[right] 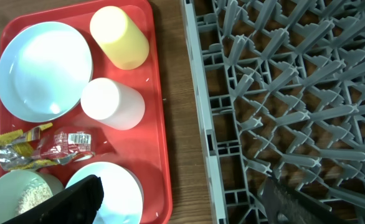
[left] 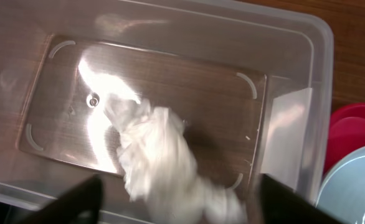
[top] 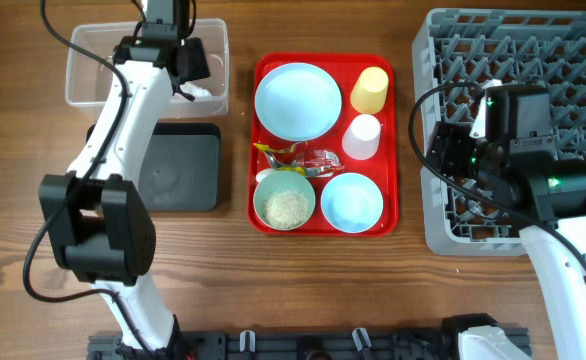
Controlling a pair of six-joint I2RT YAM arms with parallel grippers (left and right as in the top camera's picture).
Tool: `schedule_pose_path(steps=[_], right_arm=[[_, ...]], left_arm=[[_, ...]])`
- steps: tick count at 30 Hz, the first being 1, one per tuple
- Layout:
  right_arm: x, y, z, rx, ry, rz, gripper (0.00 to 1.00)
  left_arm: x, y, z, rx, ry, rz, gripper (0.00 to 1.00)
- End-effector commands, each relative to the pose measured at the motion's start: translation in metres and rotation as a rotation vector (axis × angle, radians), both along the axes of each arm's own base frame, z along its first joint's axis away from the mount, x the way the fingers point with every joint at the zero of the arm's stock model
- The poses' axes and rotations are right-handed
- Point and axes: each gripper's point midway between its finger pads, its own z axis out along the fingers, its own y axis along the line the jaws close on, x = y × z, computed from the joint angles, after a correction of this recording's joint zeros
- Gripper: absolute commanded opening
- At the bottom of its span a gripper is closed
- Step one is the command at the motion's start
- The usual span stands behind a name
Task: Sort waste into correct bins and load items into the dishwasher rack
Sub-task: 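Grasp the white tissue on the blue plate with the left gripper, then drop the tissue into the clear plastic bin with the left gripper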
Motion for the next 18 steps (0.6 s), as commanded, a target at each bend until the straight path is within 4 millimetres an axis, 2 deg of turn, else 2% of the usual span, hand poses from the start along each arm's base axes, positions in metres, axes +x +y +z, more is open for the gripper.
schedule_pose_path(steps=[1, 3, 4, 6, 7, 8, 10, 12, 13, 18], right_arm=[[0.001, 0.002, 0.004, 0.021, -0.008, -0.007, 0.85], [0.001, 0.002, 0.004, 0.021, -0.007, -0.007, 0.84], [0.001, 0.002, 0.004, 0.021, -0.007, -0.007, 0.85], [0.001, 0.002, 0.004, 0.021, -0.007, -0.007, 0.85], [0.001, 0.002, 0.004, 0.021, -0.008, -0.007, 0.85], [0.001, 0.002, 0.004, 0.021, -0.008, -0.007, 0.85], [0.002, 0.002, 0.004, 0.021, -0.011, -0.007, 0.85], [0.001, 0.002, 0.004, 0.021, -0.009, -0.007, 0.85], [0.001, 0.002, 0.004, 0.020, -0.009, -0.007, 0.85], [0.000, 0.002, 0.003, 0.020, -0.002, -0.007, 0.85]], left_arm=[[0.005, 0.004, 0.007, 0.018, -0.034, 0.006, 1.00], [0.002, -0.009, 0.017, -0.019, -0.046, -0.028, 1.00], [-0.011, -0.040, 0.025, -0.110, -0.020, -0.118, 1.00], [-0.032, -0.073, 0.026, -0.190, 0.038, -0.214, 1.00], [-0.052, -0.102, 0.020, -0.255, 0.112, -0.312, 0.97], [-0.079, -0.132, 0.006, -0.294, 0.219, -0.404, 0.94], [-0.112, -0.164, -0.023, -0.260, 0.325, -0.503, 0.94], [-0.140, -0.185, -0.049, -0.230, 0.395, -0.585, 0.94], [-0.148, -0.189, -0.057, -0.218, 0.410, -0.614, 0.94], [-0.150, -0.197, -0.093, -0.212, 0.370, -0.651, 0.94]])
